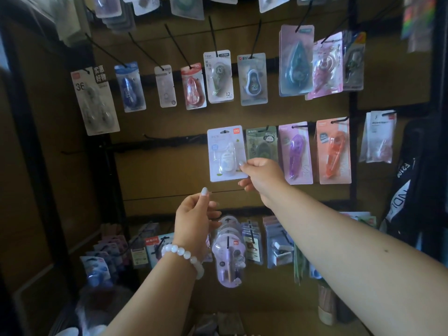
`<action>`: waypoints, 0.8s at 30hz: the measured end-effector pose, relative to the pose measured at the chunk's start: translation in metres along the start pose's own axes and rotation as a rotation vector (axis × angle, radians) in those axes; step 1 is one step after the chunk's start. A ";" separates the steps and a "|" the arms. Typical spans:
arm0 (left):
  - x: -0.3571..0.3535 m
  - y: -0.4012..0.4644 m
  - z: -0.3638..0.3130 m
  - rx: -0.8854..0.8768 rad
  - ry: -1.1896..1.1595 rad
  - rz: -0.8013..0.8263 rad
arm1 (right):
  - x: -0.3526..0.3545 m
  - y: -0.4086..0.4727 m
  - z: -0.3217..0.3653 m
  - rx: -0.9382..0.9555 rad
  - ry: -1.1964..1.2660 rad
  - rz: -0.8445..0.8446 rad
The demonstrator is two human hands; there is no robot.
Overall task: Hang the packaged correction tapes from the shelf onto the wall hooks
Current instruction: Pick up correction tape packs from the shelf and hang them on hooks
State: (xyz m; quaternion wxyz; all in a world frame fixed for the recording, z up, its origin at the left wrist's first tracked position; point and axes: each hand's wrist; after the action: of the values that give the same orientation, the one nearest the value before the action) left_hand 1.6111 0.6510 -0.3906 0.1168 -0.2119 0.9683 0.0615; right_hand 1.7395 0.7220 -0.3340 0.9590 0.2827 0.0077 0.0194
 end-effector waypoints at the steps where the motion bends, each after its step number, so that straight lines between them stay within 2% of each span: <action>1: 0.001 0.000 0.001 0.004 0.000 0.000 | -0.001 0.000 -0.001 -0.007 0.009 -0.014; 7: 0.003 0.001 0.006 0.021 -0.016 0.005 | -0.006 -0.002 -0.002 -0.039 0.056 -0.093; 24: 0.008 0.016 0.026 0.068 -0.020 -0.002 | -0.026 0.036 -0.021 -0.172 -0.042 -0.146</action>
State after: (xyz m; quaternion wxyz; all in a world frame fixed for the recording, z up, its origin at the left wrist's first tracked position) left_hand 1.6024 0.6663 -0.4170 0.1335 -0.2080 0.9685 0.0307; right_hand 1.7115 0.7627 -0.3318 0.9785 0.1984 0.0063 -0.0560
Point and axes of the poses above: each hand's wrist, its own y-axis towards the middle knuckle, its own x-axis out of the back of the hand, z = x × y, and after that the axes turned 12 degrees about x, right-handed
